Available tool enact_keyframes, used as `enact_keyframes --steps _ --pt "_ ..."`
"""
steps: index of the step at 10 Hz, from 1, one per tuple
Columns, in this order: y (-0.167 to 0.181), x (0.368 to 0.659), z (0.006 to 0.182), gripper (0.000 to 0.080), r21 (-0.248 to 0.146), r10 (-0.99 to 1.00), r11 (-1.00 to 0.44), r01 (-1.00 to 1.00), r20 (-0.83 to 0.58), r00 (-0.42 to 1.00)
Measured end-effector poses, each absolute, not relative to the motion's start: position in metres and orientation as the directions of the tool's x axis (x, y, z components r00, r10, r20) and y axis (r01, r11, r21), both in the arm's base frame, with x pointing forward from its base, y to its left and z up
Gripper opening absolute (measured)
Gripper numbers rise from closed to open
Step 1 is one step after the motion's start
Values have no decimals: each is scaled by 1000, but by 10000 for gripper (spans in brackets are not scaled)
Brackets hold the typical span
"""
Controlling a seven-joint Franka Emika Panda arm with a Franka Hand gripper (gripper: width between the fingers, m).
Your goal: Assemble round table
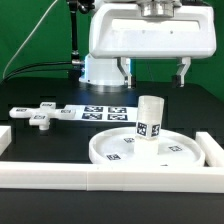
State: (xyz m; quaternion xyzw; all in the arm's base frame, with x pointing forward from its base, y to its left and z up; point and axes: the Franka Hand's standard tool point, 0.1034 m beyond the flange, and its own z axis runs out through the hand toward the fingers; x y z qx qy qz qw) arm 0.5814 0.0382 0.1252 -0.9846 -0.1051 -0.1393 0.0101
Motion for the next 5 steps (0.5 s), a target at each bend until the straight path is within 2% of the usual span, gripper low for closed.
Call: enact_keyframes --steps 1,2,5 --pt "36 579 122 649 6 204 -978 209 256 945" --pt "38 571 119 649 -18 207 -977 213 159 965" --pt "42 570 110 649 -53 219 -974 220 34 975"
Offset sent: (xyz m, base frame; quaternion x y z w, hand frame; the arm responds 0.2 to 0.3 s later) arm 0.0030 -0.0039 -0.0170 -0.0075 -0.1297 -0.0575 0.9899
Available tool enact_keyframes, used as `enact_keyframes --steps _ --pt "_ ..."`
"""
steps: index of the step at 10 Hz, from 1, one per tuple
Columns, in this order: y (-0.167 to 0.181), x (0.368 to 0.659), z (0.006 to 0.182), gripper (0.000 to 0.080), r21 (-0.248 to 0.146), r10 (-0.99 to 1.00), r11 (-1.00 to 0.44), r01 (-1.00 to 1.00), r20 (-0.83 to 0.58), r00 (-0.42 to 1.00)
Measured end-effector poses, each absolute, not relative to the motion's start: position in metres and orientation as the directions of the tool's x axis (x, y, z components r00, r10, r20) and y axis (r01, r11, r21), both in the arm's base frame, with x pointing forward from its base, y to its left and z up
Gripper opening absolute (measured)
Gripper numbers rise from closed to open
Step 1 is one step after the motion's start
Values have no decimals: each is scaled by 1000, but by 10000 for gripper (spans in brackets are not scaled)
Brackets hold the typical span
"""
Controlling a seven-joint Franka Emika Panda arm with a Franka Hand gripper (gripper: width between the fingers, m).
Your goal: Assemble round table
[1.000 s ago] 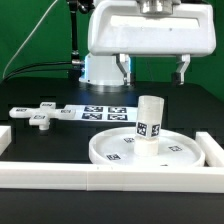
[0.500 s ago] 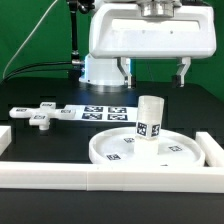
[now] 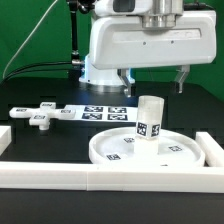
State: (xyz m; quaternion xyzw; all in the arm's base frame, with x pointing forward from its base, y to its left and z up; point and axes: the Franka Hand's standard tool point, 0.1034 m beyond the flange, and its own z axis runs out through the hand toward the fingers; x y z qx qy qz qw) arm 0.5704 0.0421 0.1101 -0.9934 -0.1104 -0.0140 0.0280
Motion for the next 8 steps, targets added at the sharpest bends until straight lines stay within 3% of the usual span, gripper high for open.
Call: enact_keyframes --steps 2,8 --pt "46 570 112 649 -79 224 -973 218 -68 972" --pt "46 562 97 649 -44 278 -960 277 -28 960"
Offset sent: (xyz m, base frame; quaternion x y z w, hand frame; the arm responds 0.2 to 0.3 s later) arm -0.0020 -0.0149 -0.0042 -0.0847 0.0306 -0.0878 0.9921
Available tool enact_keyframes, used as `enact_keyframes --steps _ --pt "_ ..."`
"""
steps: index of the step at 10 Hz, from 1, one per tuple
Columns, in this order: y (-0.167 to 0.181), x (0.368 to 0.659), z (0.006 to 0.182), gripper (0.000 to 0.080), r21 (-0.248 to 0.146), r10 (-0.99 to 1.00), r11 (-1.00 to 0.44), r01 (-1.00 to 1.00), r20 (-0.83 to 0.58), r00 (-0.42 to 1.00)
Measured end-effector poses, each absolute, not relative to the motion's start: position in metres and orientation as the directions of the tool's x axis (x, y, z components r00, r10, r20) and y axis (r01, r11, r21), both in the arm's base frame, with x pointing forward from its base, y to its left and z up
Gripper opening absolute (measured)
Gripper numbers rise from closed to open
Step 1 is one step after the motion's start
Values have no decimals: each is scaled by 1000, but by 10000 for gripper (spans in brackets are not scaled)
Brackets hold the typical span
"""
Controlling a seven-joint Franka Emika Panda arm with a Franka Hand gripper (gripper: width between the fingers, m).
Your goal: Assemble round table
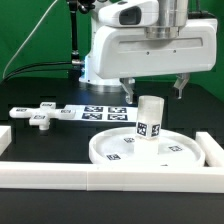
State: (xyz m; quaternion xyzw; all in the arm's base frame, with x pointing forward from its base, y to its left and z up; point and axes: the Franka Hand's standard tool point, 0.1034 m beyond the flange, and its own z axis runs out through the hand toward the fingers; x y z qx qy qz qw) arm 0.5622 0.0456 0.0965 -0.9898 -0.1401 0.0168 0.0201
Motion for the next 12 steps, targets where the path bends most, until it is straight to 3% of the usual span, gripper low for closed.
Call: enact_keyframes --steps 5,7,12 --pt "39 558 84 649 -39 291 -956 291 -7 957" --pt "40 559 85 412 -39 294 -955 294 -5 956" --pt "40 559 85 407 -42 250 -968 249 -6 968"
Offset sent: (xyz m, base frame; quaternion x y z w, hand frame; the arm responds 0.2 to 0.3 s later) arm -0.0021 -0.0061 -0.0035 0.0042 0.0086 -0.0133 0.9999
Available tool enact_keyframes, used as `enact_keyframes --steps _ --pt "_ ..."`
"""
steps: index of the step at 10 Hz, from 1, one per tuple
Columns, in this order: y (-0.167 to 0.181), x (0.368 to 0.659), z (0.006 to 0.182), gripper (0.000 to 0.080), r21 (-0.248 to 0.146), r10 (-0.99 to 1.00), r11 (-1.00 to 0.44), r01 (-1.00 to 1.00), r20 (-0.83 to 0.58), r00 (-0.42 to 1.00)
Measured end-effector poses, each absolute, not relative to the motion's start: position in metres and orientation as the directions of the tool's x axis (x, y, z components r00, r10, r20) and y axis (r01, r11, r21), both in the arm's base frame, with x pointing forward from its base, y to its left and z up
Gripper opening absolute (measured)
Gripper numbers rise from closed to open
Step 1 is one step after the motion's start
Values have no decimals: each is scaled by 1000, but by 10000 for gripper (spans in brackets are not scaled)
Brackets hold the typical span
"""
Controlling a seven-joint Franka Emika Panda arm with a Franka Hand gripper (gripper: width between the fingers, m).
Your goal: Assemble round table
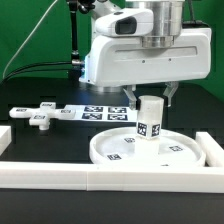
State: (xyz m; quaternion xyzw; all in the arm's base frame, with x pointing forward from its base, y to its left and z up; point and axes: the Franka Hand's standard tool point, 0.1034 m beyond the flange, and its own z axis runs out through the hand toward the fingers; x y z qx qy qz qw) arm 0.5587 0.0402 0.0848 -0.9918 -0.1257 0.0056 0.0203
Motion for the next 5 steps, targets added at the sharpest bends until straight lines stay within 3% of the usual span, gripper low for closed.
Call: enact_keyframes --steps 2,5 --pt "40 560 84 407 -55 103 -993 103 -11 995" --pt "37 567 84 409 -90 -266 -959 -268 -29 963"
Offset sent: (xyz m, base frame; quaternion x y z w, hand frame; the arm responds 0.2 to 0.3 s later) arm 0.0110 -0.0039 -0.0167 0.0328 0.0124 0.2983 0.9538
